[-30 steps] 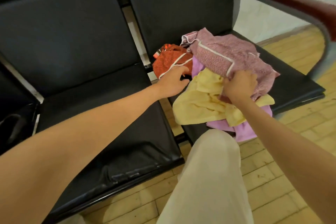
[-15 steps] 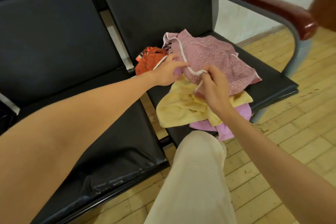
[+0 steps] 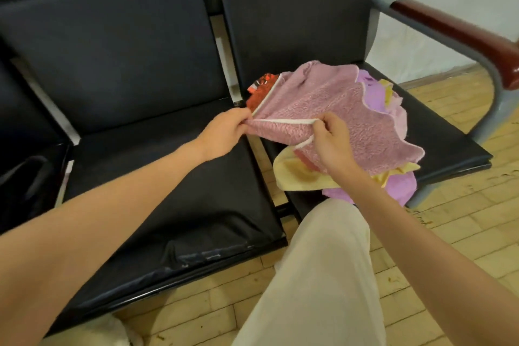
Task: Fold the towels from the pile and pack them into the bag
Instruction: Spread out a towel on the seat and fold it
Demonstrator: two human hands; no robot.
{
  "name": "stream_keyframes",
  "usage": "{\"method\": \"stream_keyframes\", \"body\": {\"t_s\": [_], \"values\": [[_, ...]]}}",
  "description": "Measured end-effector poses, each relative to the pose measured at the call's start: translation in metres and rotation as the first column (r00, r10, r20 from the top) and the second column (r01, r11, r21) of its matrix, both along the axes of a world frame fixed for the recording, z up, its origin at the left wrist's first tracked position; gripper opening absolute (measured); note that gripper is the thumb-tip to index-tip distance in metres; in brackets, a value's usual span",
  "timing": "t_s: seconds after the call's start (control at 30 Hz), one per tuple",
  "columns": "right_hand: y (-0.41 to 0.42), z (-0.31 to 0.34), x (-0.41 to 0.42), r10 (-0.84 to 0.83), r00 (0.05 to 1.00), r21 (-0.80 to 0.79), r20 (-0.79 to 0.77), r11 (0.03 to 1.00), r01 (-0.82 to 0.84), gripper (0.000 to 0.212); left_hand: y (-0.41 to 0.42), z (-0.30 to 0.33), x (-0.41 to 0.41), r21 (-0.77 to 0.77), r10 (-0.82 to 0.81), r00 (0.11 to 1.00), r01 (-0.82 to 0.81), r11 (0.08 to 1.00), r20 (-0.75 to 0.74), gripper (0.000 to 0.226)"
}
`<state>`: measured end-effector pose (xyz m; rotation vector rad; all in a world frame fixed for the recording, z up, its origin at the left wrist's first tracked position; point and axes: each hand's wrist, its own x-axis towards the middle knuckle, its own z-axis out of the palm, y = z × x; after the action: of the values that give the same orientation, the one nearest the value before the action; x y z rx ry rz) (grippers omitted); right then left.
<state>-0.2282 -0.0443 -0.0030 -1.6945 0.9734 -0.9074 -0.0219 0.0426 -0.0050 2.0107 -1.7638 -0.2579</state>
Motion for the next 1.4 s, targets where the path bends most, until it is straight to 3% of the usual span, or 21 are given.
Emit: {"method": "stream_keyframes", "body": {"t_s": [0.17, 0.27, 0.4, 0.6, 0.67, 0.8, 0.93, 1.13, 1.2, 1.27, 1.4], "values": [[0.046, 0.012, 0.028, 0.178, 0.979, -0.011, -0.096, 0.984, -0.18, 0.025, 0.081, -0.006, 0.031, -0.049, 0.12, 0.993, -0.119, 0.992, 0.014, 0.013], [0.077, 0.014, 0.049, 0.312, 0.937, 0.196, -0.16, 0.94, -0.28, 0.03, 0.129, -0.009, 0.043, -0.002, 0.179, 0.984, -0.179, 0.984, 0.003, 0.014], [0.108, 0.01, 0.076, 0.444, 0.87, 0.488, -0.216, 0.821, -0.297, 0.015, 0.196, -0.022, 0.054, 0.234, 0.243, 0.968, -0.222, 0.947, -0.065, 0.028], [0.144, -0.002, 0.106, 0.587, 0.728, 0.488, -0.355, 0.78, -0.391, 0.008, 0.28, -0.055, 0.055, 0.359, 0.449, 0.861, -0.35, 0.865, -0.24, 0.034], [0.15, -0.007, 0.112, 0.634, 0.65, 0.507, -0.419, 0.757, -0.412, 0.024, 0.299, -0.062, 0.057, 0.352, 0.45, 0.866, -0.36, 0.864, -0.219, 0.031], [0.156, -0.021, 0.124, 0.664, 0.545, 0.472, -0.512, 0.747, -0.467, 0.037, 0.323, -0.073, 0.061, 0.361, 0.476, 0.861, -0.392, 0.846, -0.18, 0.019], [0.148, -0.038, 0.127, 0.637, 0.579, 0.422, -0.509, 0.771, -0.477, 0.009, 0.334, -0.081, 0.072, 0.5, 0.444, 0.889, -0.337, 0.798, -0.11, 0.022], [0.135, -0.063, 0.132, 0.515, 0.649, 0.313, -0.56, 0.857, -0.409, 0.011, 0.32, -0.073, 0.091, 0.772, 0.456, 0.887, -0.246, 0.586, -0.064, 0.025], [0.134, -0.066, 0.136, 0.515, 0.639, 0.236, -0.572, 0.849, -0.473, 0.015, 0.302, -0.064, 0.098, 0.821, 0.479, 0.877, -0.238, 0.518, -0.048, 0.037], [0.133, -0.068, 0.14, 0.52, 0.58, 0.15, -0.627, 0.812, -0.564, 0.022, 0.279, -0.061, 0.107, 0.778, 0.498, 0.866, -0.291, 0.556, -0.033, 0.045], [0.13, -0.077, 0.145, 0.49, 0.484, 0.059, -0.725, 0.744, -0.665, 0.026, 0.232, -0.075, 0.125, 0.507, 0.502, 0.863, -0.459, 0.729, 0.059, 0.036]]}}
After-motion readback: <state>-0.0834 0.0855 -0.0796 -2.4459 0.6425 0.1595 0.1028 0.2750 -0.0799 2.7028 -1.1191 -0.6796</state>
